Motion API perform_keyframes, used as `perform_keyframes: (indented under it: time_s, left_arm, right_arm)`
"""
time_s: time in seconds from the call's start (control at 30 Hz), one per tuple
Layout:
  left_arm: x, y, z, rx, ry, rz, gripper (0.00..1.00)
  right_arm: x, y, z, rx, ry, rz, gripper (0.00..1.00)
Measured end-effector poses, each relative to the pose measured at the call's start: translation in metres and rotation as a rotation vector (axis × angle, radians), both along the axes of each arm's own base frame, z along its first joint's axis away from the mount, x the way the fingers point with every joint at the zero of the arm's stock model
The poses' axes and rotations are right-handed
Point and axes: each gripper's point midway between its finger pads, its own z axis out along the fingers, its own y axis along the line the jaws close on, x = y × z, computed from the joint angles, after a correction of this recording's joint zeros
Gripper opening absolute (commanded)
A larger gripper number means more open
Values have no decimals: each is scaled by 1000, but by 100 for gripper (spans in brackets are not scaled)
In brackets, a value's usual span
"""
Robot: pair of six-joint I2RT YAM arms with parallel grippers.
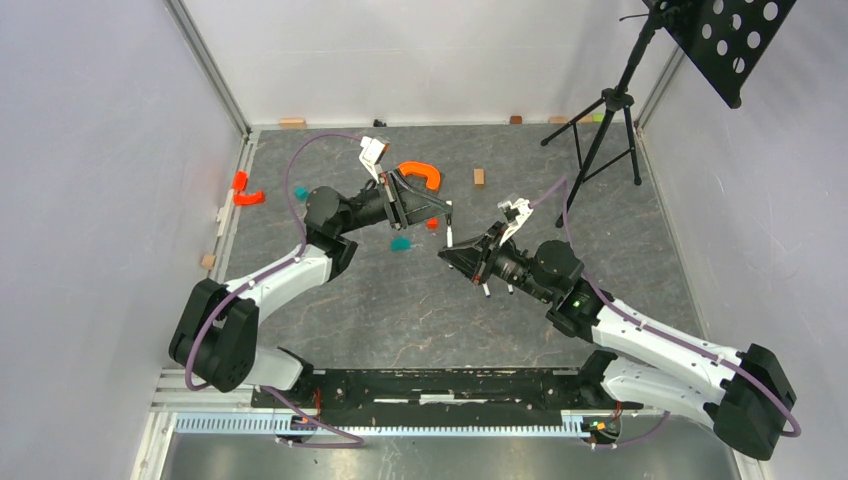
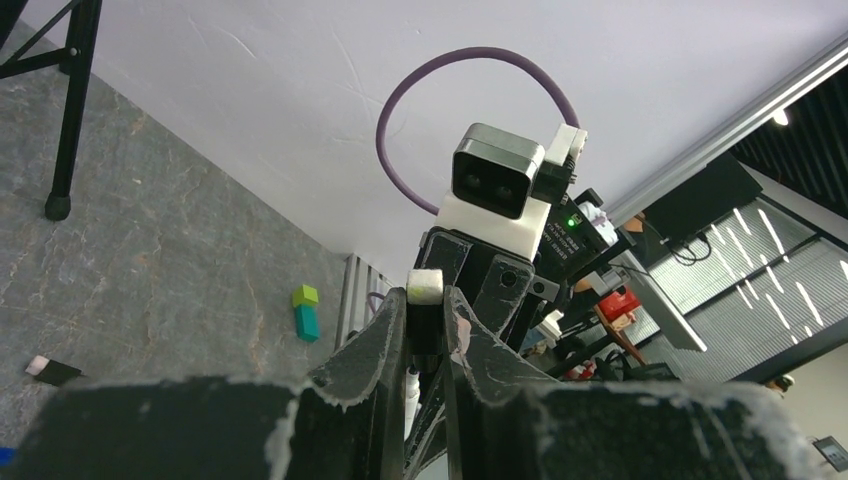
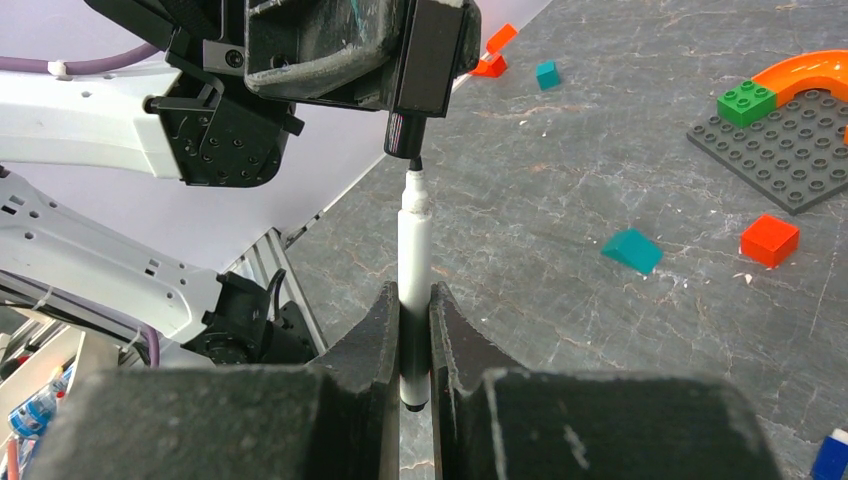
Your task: Insert the pens into the pen caps
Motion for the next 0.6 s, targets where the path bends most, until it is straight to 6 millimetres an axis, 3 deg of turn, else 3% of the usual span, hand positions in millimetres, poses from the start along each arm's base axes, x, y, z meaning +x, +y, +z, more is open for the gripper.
perform_keyframes:
  time_s: [0.6]
  left_arm:
    - [5,0,-7,34,-8,36,2]
  right_arm:
    - [-9,7,0,4,8,32,0]
